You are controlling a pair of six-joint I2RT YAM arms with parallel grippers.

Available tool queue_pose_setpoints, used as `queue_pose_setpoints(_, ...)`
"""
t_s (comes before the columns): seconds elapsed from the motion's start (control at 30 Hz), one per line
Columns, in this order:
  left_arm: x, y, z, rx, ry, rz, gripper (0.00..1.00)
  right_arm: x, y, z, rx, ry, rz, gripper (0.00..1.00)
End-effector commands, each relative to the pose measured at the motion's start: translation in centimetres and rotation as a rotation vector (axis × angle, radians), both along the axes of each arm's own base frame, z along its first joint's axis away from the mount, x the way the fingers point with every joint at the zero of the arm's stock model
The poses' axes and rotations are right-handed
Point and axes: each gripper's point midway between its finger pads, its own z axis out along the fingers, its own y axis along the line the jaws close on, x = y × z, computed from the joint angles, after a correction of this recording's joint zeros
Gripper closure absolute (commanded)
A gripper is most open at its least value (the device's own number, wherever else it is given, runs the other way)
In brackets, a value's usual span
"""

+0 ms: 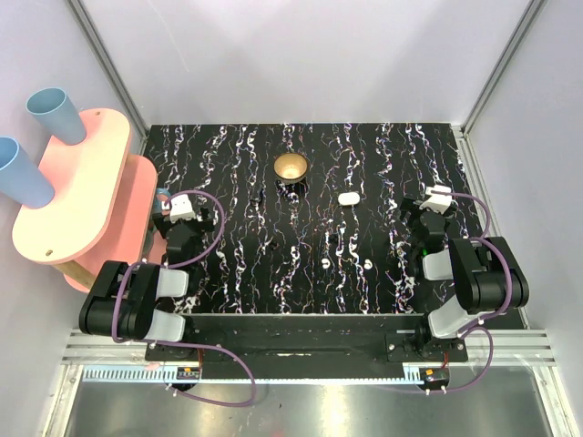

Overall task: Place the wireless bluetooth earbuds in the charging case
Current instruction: Adjust the charging case at the center of the board.

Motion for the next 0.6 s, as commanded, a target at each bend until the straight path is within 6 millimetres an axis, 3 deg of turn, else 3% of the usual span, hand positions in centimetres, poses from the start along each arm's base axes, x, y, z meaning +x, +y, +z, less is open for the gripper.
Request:
queue_pose_setpoints(0.0, 1.0, -0.1, 3.0, -0.011, -0.103, -0.005, 0.01, 0.8, -0.3, 2.0, -0.009, -0.061, -0.014, 0.00)
queue_pose_setpoints(0.13, 1.0, -0.1, 3.0, -0.011, -0.103, -0.005, 0.01, 0.6, -0.5, 2.2, -0.009, -0.073, -0.022, 0.00)
queue_pose_setpoints(0.23, 0.8, 0.5, 3.0, -0.040, -0.104, 0.037, 0.01, 0.1, -0.2, 3.7, -0.006, -0.095, -0.018, 0.00)
queue_pose_setpoints(0.27, 0.8, 0.3, 3.5, -0.038, -0.116, 0.026, 0.01, 0.1, 0.0, 6.0, 0.010, -0.134, -0.010, 0.00)
queue_pose_setpoints(0.3, 0.4, 0.1, 3.3, -0.020, -0.116, 0.007, 0.01, 0.4, 0.5, 5.3, 0.035, -0.032, 0.006, 0.00)
queue_pose_setpoints(0.37, -0.2, -0.1, 5.2, -0.028, -0.180, 0.020, 0.01, 0.1, 0.6, 7.4, 0.153, -0.021, -0.033, 0.00)
queue_pose_setpoints(0.4, -0.8, 0.1, 5.7, -0.032, -0.186, 0.073, 0.01, -0.4, 0.8, 6.9, 0.174, 0.067, -0.043, 0.00)
queue_pose_setpoints(0.43, -1.1, 0.2, 4.9, -0.020, -0.131, 0.088, 0.01, -0.8, 1.0, 7.1, 0.242, 0.078, -0.061, 0.00)
queue_pose_setpoints(0.47, -1.6, 0.6, 6.3, -0.025, -0.150, 0.123, 0.01, -2.0, 1.0, 6.6, 0.288, 0.135, -0.093, 0.00)
queue_pose_setpoints(0.5, -1.6, 0.2, 5.3, -0.038, -0.059, 0.123, 0.01, -2.1, 1.2, 7.6, 0.342, 0.121, -0.112, 0.00)
queue_pose_setpoints(0.53, -1.8, 0.1, 5.4, -0.058, -0.036, 0.127, 0.01, -2.4, 1.6, 7.8, 0.388, 0.121, -0.107, 0.00)
queue_pose_setpoints(0.57, -1.6, -0.2, 7.4, -0.093, -0.063, 0.119, 0.01, -3.1, 2.1, 8.0, 0.396, 0.138, -0.085, 0.00)
